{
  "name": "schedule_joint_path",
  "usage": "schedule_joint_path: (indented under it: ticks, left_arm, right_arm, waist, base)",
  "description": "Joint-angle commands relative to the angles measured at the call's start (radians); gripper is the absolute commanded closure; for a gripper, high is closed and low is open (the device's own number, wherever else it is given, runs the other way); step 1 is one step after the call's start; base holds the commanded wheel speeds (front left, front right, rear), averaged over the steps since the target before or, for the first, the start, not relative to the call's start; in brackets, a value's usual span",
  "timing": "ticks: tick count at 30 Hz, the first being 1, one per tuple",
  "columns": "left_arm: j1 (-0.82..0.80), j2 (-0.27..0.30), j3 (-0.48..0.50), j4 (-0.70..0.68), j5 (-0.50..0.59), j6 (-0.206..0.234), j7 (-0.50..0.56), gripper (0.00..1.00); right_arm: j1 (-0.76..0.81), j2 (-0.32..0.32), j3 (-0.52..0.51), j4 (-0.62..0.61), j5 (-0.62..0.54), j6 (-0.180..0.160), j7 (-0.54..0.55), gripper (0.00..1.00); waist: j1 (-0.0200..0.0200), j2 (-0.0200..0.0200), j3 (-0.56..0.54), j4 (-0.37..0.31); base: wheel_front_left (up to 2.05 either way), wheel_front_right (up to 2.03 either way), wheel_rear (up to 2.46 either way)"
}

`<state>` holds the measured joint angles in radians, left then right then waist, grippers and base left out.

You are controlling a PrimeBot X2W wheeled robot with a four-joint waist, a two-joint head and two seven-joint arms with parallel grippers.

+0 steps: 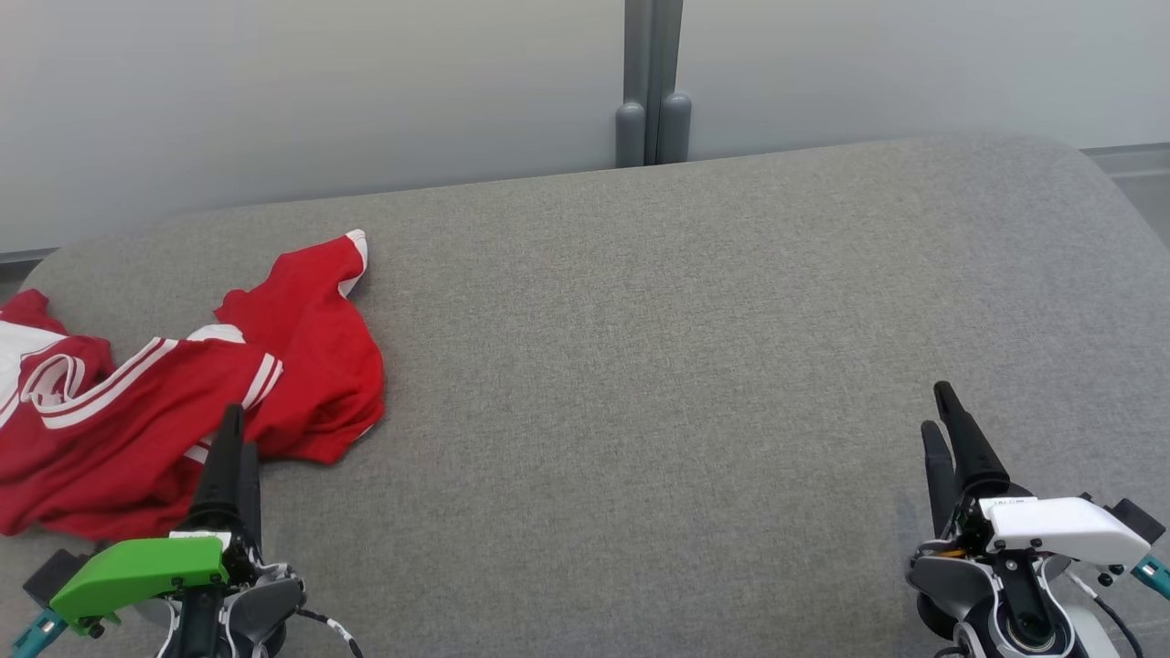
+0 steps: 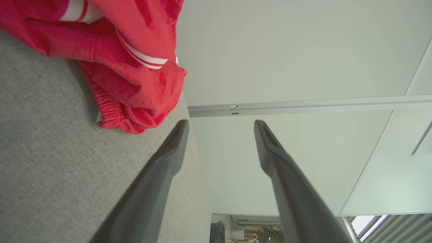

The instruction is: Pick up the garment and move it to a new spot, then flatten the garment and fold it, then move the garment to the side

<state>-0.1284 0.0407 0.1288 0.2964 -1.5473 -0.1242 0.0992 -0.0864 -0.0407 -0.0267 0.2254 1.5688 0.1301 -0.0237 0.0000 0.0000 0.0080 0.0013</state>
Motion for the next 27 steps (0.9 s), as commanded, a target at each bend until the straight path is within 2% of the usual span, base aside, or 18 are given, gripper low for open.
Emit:
schedule_joint_path:
  ticks: [1, 7, 14, 27]
  left_arm:
    - [-0.011, 0.006, -0.004, -0.025, 0.022, -0.003, -0.013, 0.00]
    - [-0.008, 0.006, -0.011, -0.046, 0.072, -0.004, -0.039, 0.00]
    - [0.001, 0.008, -0.020, -0.070, 0.225, -0.004, -0.073, 0.00]
    - [0.018, 0.008, -0.046, -0.105, 0.568, 0.015, -0.130, 0.00]
  right_arm:
    - [-0.009, -0.004, 0.004, -0.032, -0.020, 0.000, -0.012, 0.00]
    - [-0.007, -0.004, 0.010, -0.061, -0.073, 0.000, -0.029, 0.00]
    - [-0.004, -0.012, 0.040, -0.100, -0.181, 0.000, -0.051, 0.00]
    - [0.005, -0.050, 0.101, -0.142, -0.510, 0.000, -0.089, 0.00]
  waist:
    - [0.0000, 0.0000, 0.000, 0.000]
    - [0.0000, 0.0000, 0.000, 0.000]
    - [0.0000, 0.0000, 0.000, 0.000]
    - [0.0000, 0.0000, 0.000, 0.003]
  base:
    - [0.00, 0.00, 0.00]
    - [0.00, 0.00, 0.00]
    - [0.00, 0.00, 0.00]
    - [0.00, 0.00, 0.00]
